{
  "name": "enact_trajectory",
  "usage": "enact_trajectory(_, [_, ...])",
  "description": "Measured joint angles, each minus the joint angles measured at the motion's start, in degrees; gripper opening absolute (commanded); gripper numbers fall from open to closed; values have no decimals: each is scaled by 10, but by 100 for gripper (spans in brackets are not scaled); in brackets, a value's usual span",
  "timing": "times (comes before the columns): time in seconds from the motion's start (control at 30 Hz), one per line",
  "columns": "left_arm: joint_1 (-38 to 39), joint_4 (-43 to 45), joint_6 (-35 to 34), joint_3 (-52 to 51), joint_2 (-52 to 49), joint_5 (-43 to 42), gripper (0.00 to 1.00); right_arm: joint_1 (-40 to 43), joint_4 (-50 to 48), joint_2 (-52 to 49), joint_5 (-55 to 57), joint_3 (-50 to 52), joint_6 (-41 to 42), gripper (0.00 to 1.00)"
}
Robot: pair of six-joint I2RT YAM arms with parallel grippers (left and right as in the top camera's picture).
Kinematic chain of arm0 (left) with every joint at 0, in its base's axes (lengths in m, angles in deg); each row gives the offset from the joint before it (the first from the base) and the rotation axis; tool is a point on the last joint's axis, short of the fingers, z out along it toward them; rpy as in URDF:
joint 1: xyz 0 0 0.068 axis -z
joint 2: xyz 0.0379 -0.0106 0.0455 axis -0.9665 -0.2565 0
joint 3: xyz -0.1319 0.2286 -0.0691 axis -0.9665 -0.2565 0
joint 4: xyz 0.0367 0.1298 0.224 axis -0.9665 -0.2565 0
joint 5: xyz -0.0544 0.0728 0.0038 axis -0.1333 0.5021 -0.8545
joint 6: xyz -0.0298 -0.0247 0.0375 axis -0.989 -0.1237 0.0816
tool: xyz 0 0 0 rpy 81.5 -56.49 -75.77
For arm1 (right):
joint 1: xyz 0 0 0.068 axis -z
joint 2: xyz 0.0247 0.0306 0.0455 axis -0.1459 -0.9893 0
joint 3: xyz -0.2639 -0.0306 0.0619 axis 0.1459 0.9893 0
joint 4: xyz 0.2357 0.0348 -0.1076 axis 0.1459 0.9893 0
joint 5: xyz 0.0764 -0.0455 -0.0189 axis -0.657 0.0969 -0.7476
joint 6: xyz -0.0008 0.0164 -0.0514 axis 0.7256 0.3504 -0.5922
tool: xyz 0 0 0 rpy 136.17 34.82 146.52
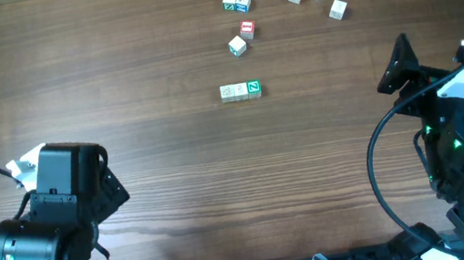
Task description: Form a horizontal line
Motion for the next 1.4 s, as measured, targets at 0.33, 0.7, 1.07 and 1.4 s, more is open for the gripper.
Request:
enact_trajectory(0.33, [0,0,0,0,0,0,100,120,-205,75,-74,137,-57,100])
enact_trajectory(0.7, [0,0,0,0,1,0,100,215,-462,374,-276,446,-57,100])
enact_trajectory(1.07, [0,0,0,0,1,0,100,215,-444,400,-291,572,-44,100])
enact_trajectory(1.4, [0,0,0,0,1,0,100,215,-307,402,-299,580,-40,100])
